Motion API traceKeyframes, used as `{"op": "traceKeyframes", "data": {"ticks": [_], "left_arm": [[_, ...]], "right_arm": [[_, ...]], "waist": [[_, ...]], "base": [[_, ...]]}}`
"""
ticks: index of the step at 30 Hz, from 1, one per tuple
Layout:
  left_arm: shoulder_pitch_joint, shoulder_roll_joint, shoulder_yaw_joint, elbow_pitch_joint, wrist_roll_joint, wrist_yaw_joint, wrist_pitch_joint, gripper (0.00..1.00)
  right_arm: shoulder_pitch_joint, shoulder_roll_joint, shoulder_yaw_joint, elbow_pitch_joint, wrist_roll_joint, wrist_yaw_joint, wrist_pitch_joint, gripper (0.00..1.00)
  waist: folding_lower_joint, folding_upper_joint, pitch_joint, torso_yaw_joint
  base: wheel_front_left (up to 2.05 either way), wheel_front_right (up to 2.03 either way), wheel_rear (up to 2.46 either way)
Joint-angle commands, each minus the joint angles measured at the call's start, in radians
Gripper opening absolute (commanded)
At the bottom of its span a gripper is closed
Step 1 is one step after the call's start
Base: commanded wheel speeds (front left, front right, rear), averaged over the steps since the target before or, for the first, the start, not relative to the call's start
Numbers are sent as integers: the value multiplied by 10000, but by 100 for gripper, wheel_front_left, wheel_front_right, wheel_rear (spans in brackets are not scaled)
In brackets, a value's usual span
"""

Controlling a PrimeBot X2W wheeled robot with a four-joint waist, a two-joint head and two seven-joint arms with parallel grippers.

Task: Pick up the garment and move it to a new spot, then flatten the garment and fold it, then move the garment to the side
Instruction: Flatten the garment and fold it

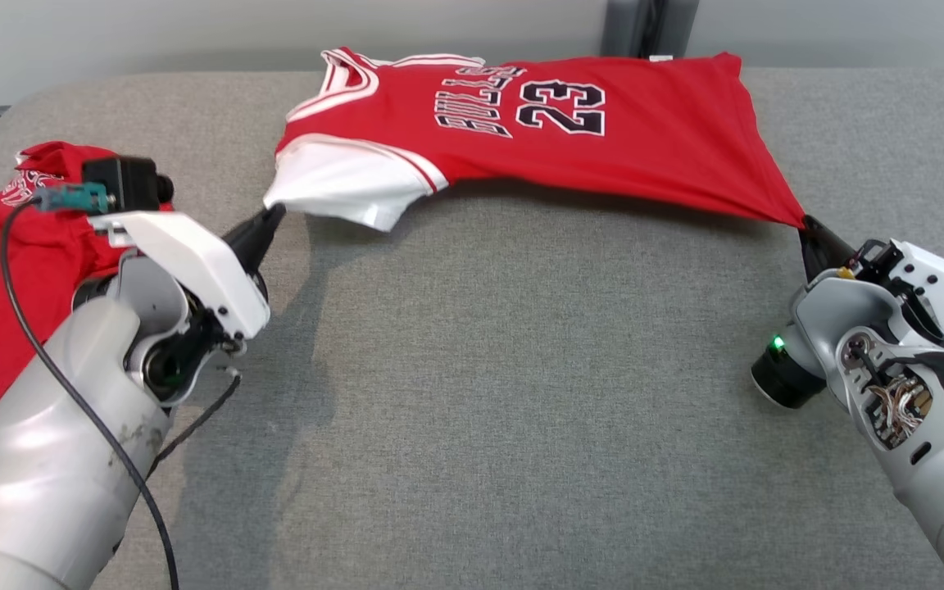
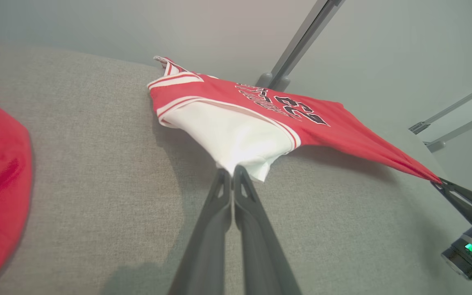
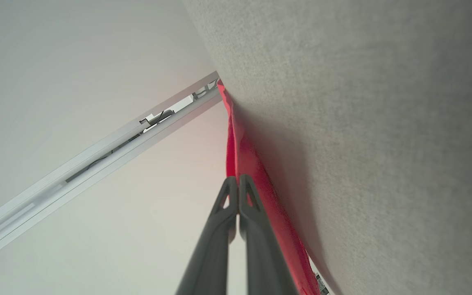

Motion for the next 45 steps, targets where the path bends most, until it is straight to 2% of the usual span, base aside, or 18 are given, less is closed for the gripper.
{"op": "traceKeyframes", "data": {"ticks": [1,10,19,27,30,35,45], "left_arm": [[347,251,-174,-239,-96,-11,89,0],[1510,969,-1066,-1456,-145,-11,220,0],[2695,1528,-1801,-2684,-230,-11,-28,0],[3810,2173,-1818,-4034,-1221,-11,146,0],[4469,2483,-1531,-4922,-2239,-11,311,0],[5351,3081,-1381,-6022,-3037,-11,499,0],[6828,4008,-1702,-7665,-3463,38,622,0]], "right_arm": [[251,-207,159,44,266,21,11,0],[881,-672,1163,45,1163,21,211,0],[1747,-1308,2893,54,2101,20,671,0],[2183,-1633,4480,48,3053,20,1571,0],[2235,-1694,4997,44,3350,20,1995,0],[2396,-1745,5002,42,3648,20,2189,0],[3118,-1770,4115,44,3733,20,2539,0]], "waist": [[0,0,-172,44],[0,0,-710,226],[0,0,-1344,361],[0,0,-1861,205],[0,0,-2040,66],[0,0,-2266,-74],[0,0,-2576,-114]], "base": [[0,0,0],[0,0,0],[0,0,0],[0,0,0],[0,0,0],[0,0,0],[0,0,0]]}}
